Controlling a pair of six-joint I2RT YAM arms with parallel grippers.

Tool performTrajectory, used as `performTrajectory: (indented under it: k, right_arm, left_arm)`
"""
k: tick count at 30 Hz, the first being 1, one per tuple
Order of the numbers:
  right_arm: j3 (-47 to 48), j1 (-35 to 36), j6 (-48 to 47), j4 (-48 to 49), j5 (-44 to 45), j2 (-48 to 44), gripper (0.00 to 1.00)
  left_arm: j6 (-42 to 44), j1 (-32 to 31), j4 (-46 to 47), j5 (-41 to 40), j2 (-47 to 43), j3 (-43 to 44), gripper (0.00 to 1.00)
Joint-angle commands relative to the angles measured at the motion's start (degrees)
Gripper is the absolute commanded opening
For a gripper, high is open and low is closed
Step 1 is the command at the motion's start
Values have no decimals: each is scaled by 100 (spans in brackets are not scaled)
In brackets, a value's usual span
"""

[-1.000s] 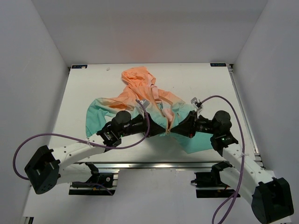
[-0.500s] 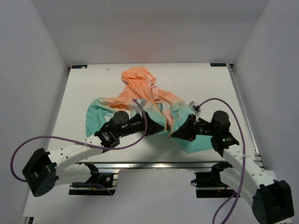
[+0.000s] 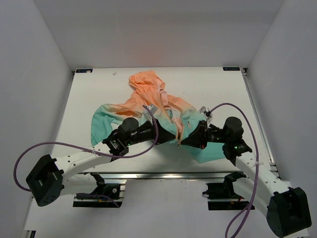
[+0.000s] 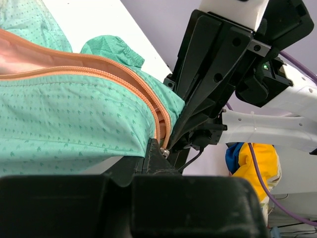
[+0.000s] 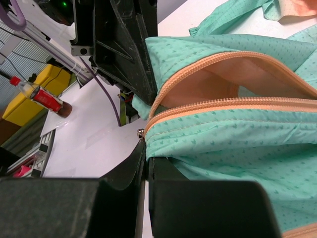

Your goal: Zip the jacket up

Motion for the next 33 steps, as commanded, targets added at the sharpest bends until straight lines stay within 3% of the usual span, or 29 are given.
performTrajectory:
  k: [1, 33]
  right_arm:
    - [94, -27, 59, 379, -18, 51, 0]
    - [24, -19, 472, 828, 70, 175, 0]
  left_arm:
    - [-35, -8, 273, 134, -45, 86, 0]
    - [-149, 1, 264, 29, -10, 33, 0]
